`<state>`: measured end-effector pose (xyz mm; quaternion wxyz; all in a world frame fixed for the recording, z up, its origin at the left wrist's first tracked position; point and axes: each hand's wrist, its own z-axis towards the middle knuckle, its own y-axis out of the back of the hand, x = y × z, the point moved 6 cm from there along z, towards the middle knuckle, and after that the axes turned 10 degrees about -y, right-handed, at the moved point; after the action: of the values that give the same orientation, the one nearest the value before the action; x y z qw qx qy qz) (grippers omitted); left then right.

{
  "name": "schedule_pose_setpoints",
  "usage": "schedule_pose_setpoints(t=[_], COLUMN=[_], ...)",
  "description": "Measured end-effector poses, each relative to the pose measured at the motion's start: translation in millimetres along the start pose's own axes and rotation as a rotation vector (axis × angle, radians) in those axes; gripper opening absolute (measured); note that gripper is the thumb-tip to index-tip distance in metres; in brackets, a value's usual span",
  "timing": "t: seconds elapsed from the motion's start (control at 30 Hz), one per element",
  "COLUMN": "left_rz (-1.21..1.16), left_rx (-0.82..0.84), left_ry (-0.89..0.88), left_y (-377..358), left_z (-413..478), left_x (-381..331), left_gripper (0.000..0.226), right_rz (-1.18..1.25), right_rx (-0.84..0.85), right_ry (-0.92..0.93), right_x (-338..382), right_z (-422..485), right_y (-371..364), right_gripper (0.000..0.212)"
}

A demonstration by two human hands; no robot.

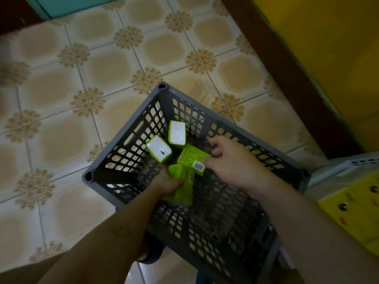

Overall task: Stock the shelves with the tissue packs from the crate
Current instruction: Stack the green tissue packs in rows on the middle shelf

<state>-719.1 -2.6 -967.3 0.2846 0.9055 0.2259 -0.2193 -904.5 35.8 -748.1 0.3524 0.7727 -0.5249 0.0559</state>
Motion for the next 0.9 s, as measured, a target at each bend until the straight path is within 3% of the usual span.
schedule_pose_setpoints(t=[0.23, 0.37, 0.47, 0.53, 0.6, 0.67, 0.73, 0.83, 0.9], left_rz=[-0.440, -0.844, -0.990, -1.000, -0.978, -0.924, -0.901, -0.996, -0.986], left_rx=[-0.101, -0.036, 0.043, 0.085, 0.071, 0.004, -0.049, 0.091, 0.166], left_ry=[-0.182, -0.345, -0.481, -0.551, -0.606, -0.624, -0.617, -0.631, -0.706], left_y=[34.0, 55.0, 61.1, 58.7, 53.0, 48.1, 44.6, 33.6, 25.3], left_z=[-98.4, -184.9, -249.2, -290.1, -322.9, -348.4, -372.8, -418.8, -445.4], left_x=[-65.2, -110.5, -131.7, -139.7, -143.8, -147.2, -152.2, -168.8, -179.9], left_gripper=[0.070, 0.069, 0.065, 0.068, 0.058, 0.048, 0.043, 0.029, 0.042], right_rz=[0.189, 0.411, 0.629, 0.718, 0.743, 0.651, 0.347, -0.132, -0.301], right_rx=[-0.092, -0.058, 0.085, 0.158, 0.111, -0.115, -0.432, -0.871, -1.077], right_ry=[-0.070, -0.085, 0.038, 0.145, 0.234, 0.308, 0.389, 0.516, 0.594], right_x=[-14.6, -24.9, -25.4, -24.0, -26.8, -34.4, -41.3, -46.5, -49.7], right_z=[-35.0, -87.0, -135.7, -170.4, -203.1, -232.5, -266.2, -326.9, -363.6], right_y=[32.2, 29.0, 13.8, 8.7, 10.5, 22.2, 37.0, 42.0, 37.5], right_gripper=[0.054, 0.071, 0.086, 0.071, 0.061, 0.055, 0.057, 0.069, 0.077])
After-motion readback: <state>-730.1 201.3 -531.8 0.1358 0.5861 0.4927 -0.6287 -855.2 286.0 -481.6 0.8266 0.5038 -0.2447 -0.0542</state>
